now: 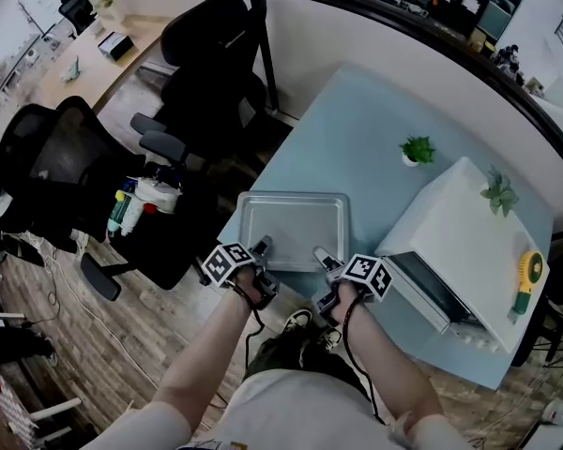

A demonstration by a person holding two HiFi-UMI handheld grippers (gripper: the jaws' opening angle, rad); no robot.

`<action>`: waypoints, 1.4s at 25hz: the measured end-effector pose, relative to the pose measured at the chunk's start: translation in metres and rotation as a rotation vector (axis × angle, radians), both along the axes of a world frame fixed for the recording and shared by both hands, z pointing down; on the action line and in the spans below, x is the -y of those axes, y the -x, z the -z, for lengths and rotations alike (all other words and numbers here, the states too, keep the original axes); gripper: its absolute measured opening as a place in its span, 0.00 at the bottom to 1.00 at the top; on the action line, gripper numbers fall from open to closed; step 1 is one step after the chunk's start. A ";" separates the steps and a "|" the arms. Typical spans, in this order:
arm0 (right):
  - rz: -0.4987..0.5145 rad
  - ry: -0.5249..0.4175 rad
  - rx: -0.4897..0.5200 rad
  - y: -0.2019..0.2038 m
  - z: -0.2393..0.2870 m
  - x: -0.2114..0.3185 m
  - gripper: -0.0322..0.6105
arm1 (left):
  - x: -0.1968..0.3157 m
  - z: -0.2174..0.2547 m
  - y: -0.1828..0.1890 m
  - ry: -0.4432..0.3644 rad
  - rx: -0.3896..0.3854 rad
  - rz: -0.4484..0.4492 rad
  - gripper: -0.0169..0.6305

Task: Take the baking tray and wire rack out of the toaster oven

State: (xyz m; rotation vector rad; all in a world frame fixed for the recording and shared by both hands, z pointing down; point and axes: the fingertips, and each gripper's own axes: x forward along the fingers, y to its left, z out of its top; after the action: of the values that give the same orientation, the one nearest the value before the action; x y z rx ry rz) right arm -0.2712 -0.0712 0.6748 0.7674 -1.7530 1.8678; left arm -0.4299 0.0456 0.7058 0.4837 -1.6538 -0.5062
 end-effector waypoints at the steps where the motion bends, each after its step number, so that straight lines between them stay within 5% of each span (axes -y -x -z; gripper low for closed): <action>1: 0.007 -0.001 -0.009 -0.001 -0.002 -0.001 0.73 | -0.002 -0.002 0.000 0.000 -0.005 -0.006 0.72; 10: 0.054 -0.015 -0.007 -0.006 0.008 -0.013 0.74 | -0.025 0.002 -0.010 -0.021 -0.010 -0.007 0.72; 17: 0.028 -0.052 0.070 -0.019 0.052 -0.016 0.74 | -0.026 0.050 -0.032 -0.101 0.000 -0.050 0.72; 28: -0.162 -0.206 0.192 -0.109 0.126 0.004 0.70 | 0.045 0.168 -0.089 -0.414 0.140 -0.254 0.72; 35: -0.359 -0.326 0.266 -0.188 0.174 0.021 0.67 | 0.094 0.212 -0.167 -0.570 0.083 -0.407 0.72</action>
State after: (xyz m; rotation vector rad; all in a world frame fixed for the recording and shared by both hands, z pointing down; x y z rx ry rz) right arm -0.0829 -0.0920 0.5007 1.0531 -2.2493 2.0092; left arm -0.2630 -0.0484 0.4941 1.2457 -1.4206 -0.6541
